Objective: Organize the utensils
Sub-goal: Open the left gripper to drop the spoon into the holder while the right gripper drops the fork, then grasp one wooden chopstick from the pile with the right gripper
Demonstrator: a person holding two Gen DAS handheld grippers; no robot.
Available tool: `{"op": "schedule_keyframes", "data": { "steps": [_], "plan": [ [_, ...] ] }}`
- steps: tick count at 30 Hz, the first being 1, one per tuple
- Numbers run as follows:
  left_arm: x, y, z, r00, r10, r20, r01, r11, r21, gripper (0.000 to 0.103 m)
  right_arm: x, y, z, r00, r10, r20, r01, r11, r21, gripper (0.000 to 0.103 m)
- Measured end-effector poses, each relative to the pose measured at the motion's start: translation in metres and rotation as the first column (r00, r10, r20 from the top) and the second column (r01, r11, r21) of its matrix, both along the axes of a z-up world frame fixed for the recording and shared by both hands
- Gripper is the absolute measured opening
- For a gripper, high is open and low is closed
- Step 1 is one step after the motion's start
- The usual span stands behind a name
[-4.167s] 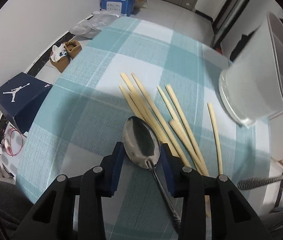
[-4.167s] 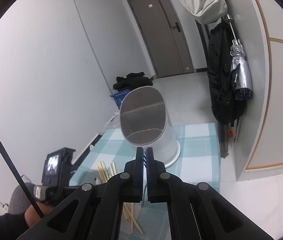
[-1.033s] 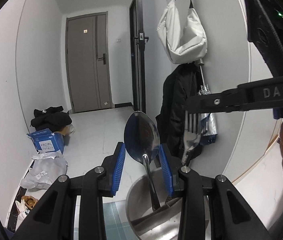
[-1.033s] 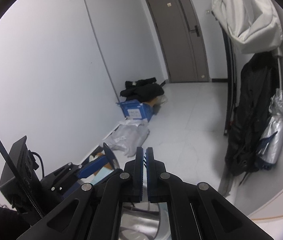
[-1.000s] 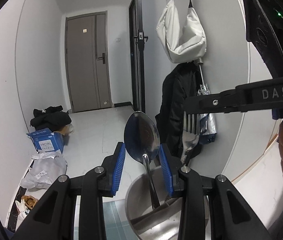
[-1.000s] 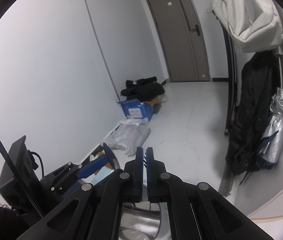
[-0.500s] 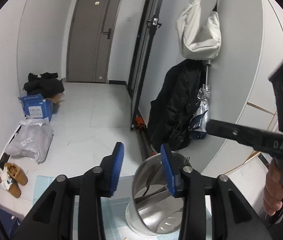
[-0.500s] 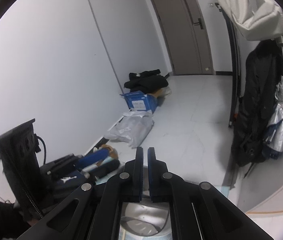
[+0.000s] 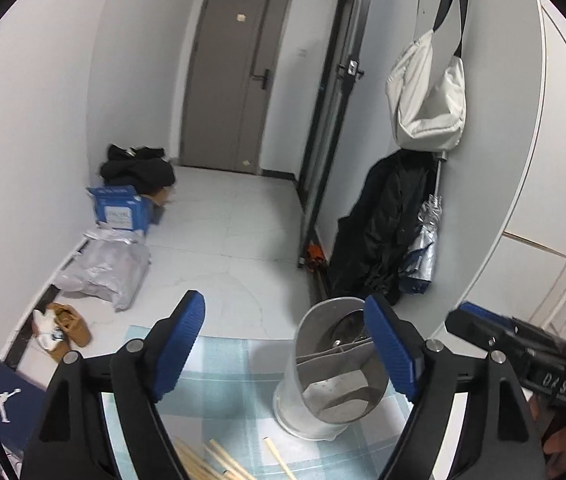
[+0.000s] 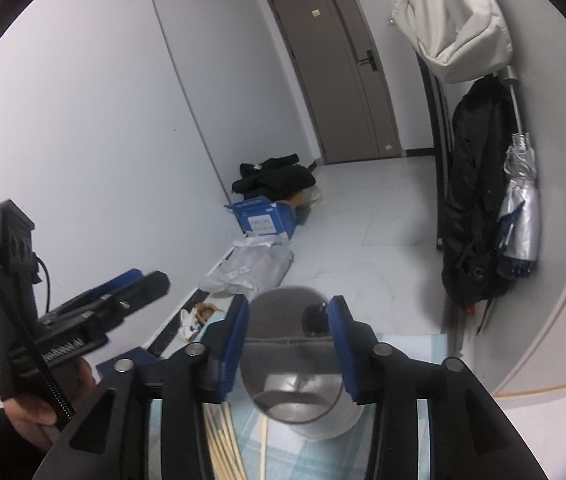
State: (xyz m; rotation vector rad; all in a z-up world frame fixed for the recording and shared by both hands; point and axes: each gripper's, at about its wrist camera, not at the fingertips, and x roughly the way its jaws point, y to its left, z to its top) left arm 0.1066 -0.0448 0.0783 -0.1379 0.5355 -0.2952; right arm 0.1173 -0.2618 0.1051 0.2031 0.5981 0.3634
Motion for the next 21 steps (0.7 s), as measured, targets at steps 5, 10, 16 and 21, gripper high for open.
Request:
{"op": "schedule_keyframes", "data": {
  "steps": [5, 10, 16, 21],
  "plan": [
    [-0.018, 0.007, 0.006, 0.999, 0.048, 0.002, -0.048, 0.999, -0.001, 0.091, -0.026, 0.004, 0.000, 0.999, -0.023, 0.026, 0.023, 1.000, -0.003, 0.058],
    [-0.039, 0.014, 0.008, 0.996, 0.088, 0.025, -0.088, 0.996, 0.005, 0.092, -0.047, 0.010, -0.005, 0.998, -0.038, 0.044, 0.038, 0.999, -0.014, 0.065],
    [-0.058, 0.024, 0.001, 0.990, 0.141, 0.028, -0.140, 0.990, -0.012, 0.100, -0.071, 0.014, -0.014, 0.997, -0.049, 0.058, 0.050, 0.999, -0.005, 0.071],
    [-0.066, 0.032, -0.011, 0.983, 0.182, 0.017, -0.182, 0.983, -0.016, 0.102, -0.084, 0.019, -0.024, 0.997, -0.044, 0.058, 0.045, 0.999, -0.013, 0.077]
  ]
}}
